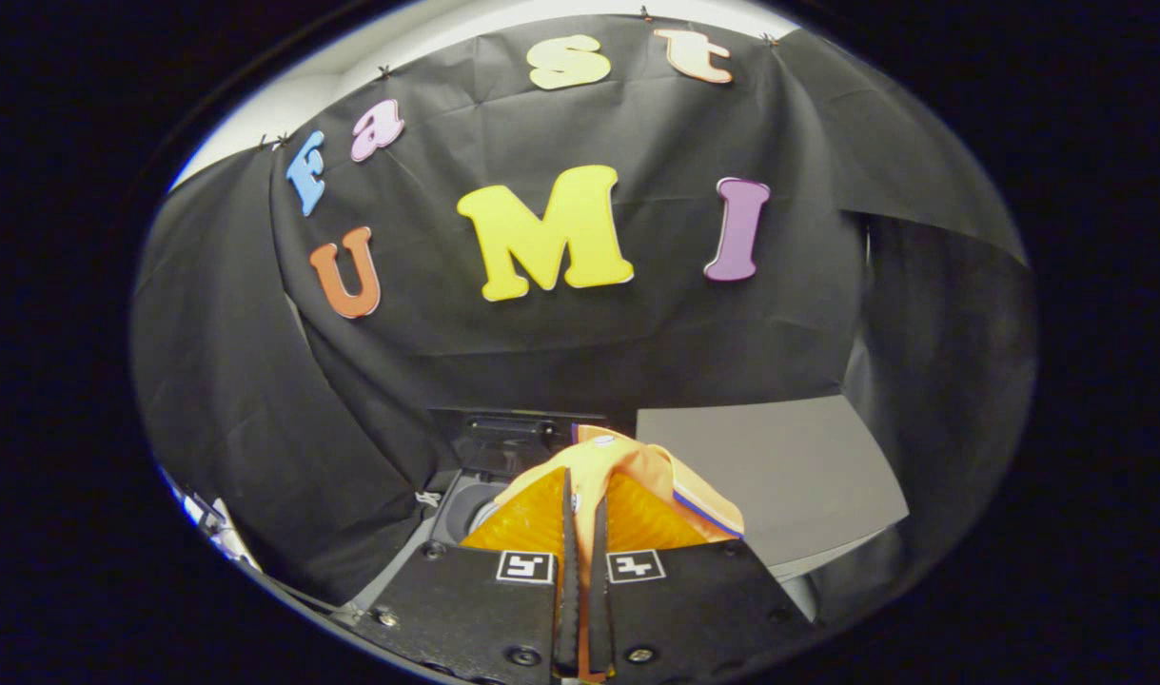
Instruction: Put the clothes into the washing machine and then close the washing machine lid.
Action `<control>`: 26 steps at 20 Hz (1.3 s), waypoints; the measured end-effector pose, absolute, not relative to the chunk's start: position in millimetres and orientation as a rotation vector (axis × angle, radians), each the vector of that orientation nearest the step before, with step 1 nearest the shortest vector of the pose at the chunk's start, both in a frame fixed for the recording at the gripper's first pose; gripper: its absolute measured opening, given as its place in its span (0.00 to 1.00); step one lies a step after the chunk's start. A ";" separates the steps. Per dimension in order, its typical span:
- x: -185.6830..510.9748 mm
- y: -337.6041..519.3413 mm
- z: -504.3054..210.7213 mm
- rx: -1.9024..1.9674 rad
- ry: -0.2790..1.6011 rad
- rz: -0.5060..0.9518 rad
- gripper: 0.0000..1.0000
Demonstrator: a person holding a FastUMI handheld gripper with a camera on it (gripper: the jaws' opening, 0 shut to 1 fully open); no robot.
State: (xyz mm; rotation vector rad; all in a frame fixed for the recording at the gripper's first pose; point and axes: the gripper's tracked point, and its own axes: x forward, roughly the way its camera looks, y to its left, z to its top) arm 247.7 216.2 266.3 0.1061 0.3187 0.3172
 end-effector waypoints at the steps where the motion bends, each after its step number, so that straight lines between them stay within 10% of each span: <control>1: 246.6 227.9 263.6 0.110 0.328 0.326 0.07; 26: 397.0 444.3 92.8 0.035 0.750 0.500 0.08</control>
